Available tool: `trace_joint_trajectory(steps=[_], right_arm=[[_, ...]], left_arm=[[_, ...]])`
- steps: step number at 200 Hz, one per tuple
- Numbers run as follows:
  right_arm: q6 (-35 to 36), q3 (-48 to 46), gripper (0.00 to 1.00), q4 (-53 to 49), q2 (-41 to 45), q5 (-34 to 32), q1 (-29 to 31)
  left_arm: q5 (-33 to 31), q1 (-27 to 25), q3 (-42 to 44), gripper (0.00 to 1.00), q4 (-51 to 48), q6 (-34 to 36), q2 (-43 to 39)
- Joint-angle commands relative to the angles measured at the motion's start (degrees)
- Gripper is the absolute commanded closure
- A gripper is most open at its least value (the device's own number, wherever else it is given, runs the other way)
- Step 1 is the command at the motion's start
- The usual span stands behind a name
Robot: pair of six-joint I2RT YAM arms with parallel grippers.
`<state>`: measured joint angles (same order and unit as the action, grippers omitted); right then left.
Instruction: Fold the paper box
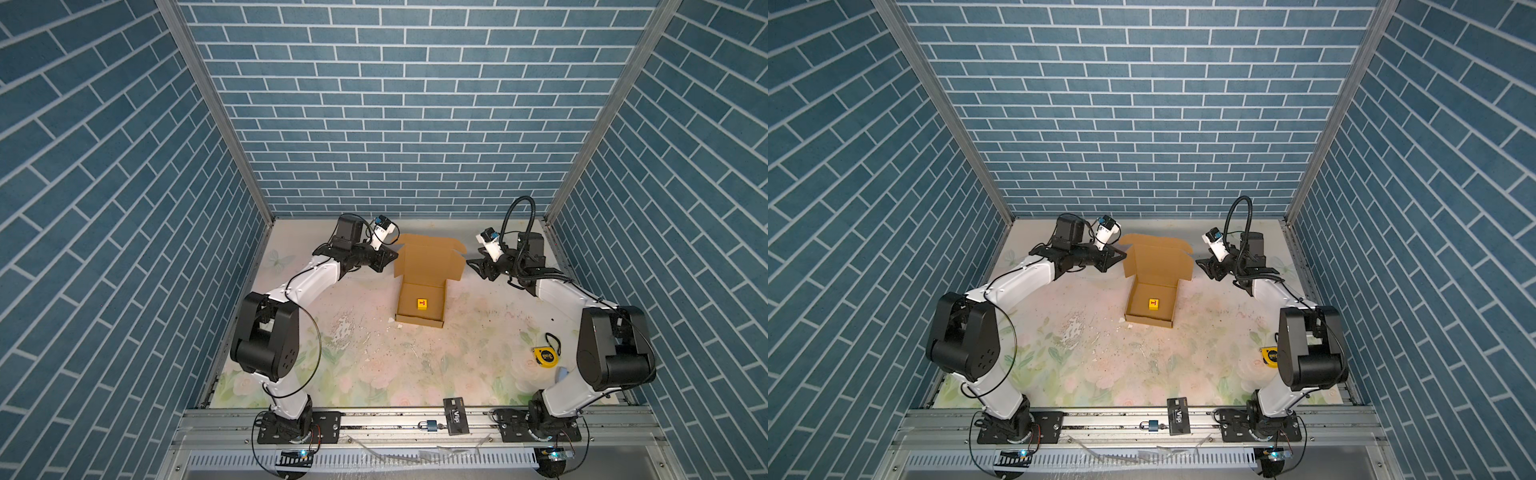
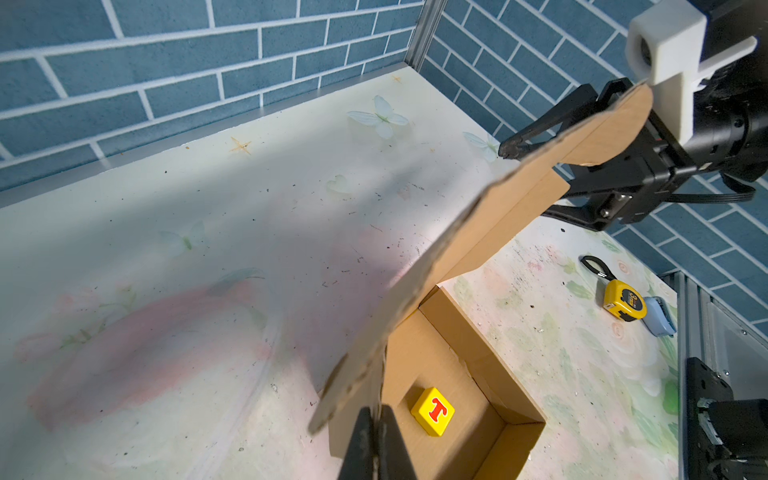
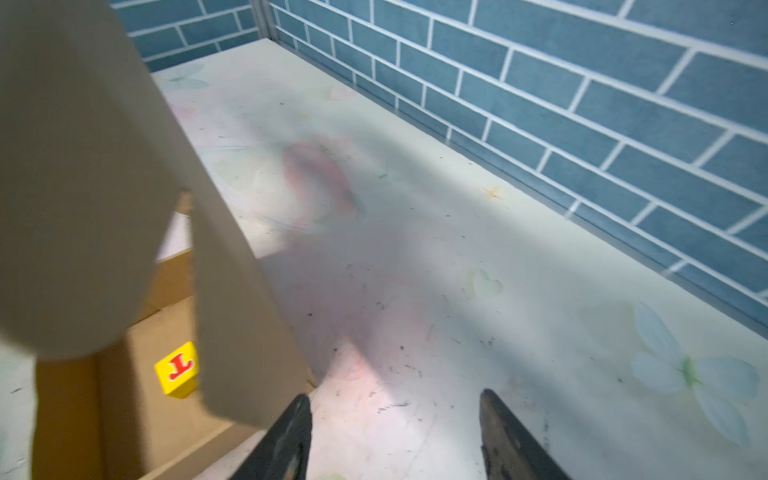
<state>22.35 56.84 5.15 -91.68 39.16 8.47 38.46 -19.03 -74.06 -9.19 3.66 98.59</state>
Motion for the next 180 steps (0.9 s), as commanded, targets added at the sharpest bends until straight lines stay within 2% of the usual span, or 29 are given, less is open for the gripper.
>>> trace_joint_trajectory(steps=[1,112,136,180], right_arm=[[1.3,-0.5,0.37,-3.1,2.9,8.2,1.1],[2.0,-5.6,0.38,-7.7,7.2,14.2,6.6],[2.5,-6.8,0.38,-10.0,8.1,13.7,8.3],[-0.9,-7.4,0.38,-4.3,6.0,10.9,12.6]], left_arm=[[0.2,-0.3,0.7,0.93,0.2,0.4,-1.8],[-1.3,-0.4,0.8,0.93,0.0,1.3,-1.5],[-0.4,-0.4,0.7,0.93,-0.4,1.1,-1.9],[-0.1,-1.0,-0.2,0.93,-0.1,-0.2,-0.4]])
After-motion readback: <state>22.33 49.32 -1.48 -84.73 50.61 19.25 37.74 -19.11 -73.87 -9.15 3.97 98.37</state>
